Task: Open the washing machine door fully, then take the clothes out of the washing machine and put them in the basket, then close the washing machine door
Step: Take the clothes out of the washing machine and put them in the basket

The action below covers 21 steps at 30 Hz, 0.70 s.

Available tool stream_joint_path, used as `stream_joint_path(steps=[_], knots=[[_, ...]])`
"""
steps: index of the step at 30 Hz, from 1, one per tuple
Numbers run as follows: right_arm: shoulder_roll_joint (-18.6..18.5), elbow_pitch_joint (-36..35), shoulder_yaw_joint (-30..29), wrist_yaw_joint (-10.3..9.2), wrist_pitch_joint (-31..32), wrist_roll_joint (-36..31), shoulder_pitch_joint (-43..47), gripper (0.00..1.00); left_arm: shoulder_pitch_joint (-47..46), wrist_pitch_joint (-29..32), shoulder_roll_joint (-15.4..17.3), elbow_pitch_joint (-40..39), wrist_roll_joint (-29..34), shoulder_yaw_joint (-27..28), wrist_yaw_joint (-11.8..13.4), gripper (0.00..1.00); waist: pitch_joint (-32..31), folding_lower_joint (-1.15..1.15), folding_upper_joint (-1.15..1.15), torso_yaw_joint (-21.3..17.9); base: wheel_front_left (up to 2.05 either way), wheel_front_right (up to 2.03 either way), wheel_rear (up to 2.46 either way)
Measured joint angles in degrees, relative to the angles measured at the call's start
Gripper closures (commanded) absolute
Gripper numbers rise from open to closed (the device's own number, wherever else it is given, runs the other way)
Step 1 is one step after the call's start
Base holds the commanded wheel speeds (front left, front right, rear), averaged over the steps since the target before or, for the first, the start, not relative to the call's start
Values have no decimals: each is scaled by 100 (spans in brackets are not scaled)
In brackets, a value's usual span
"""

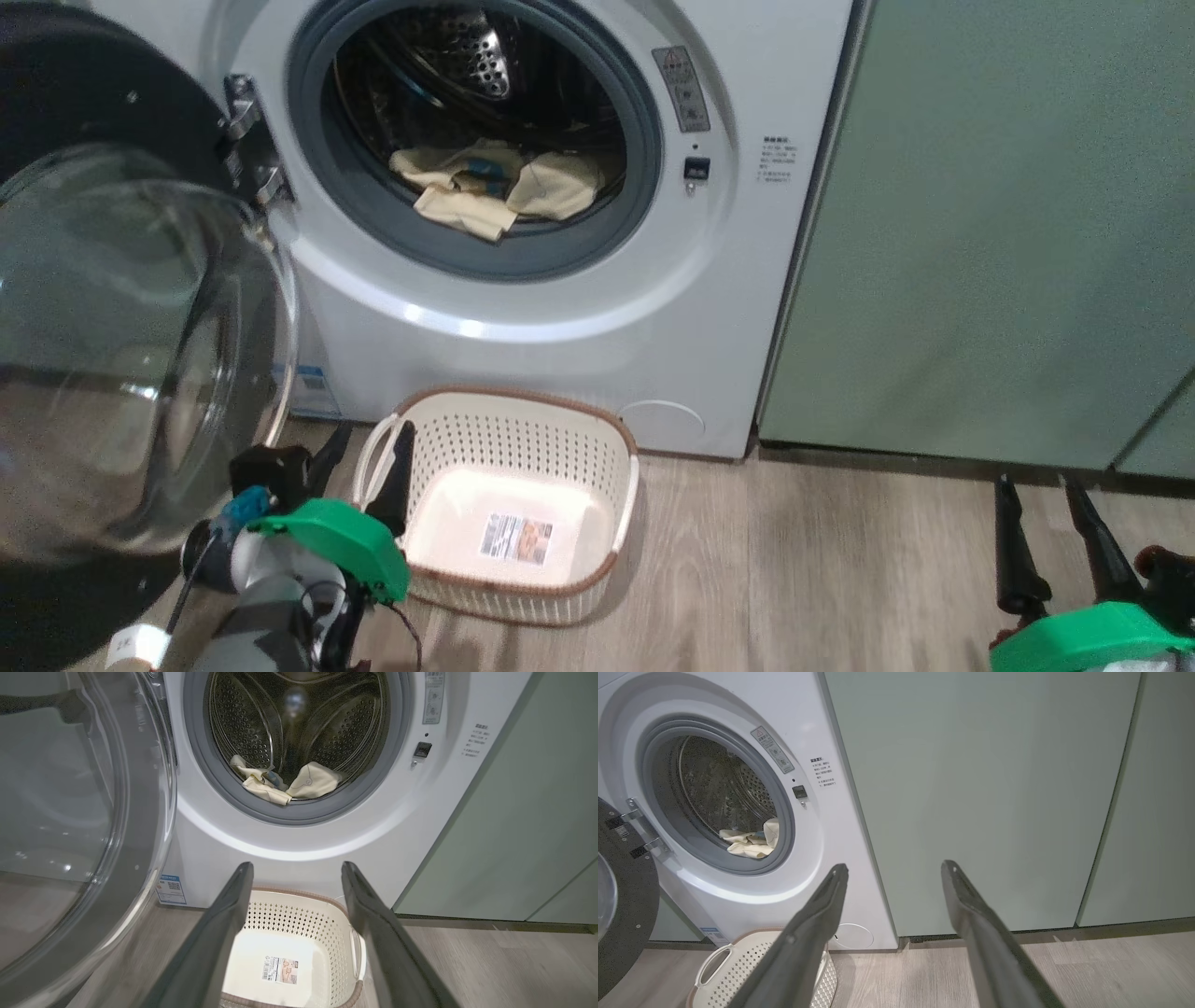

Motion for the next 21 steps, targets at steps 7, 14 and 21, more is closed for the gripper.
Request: stream_joint_path(steps=[7,14,21], knots=[[0,-1,1,0,0,0,-1,0,-24,0,-3,-14,-119,7,8,0,31,2,0,-3,180,-178,-2],[2,2,1,0,0,0,-15,0,-25,0,-10,-21,-116,5,8,0,47,2,0,-6,86,-86,0],[2,1,3,0,0,0,-12,0,-20,0,-9,-19,-114,8,14,0,48,0,0,5,8,-8,0]])
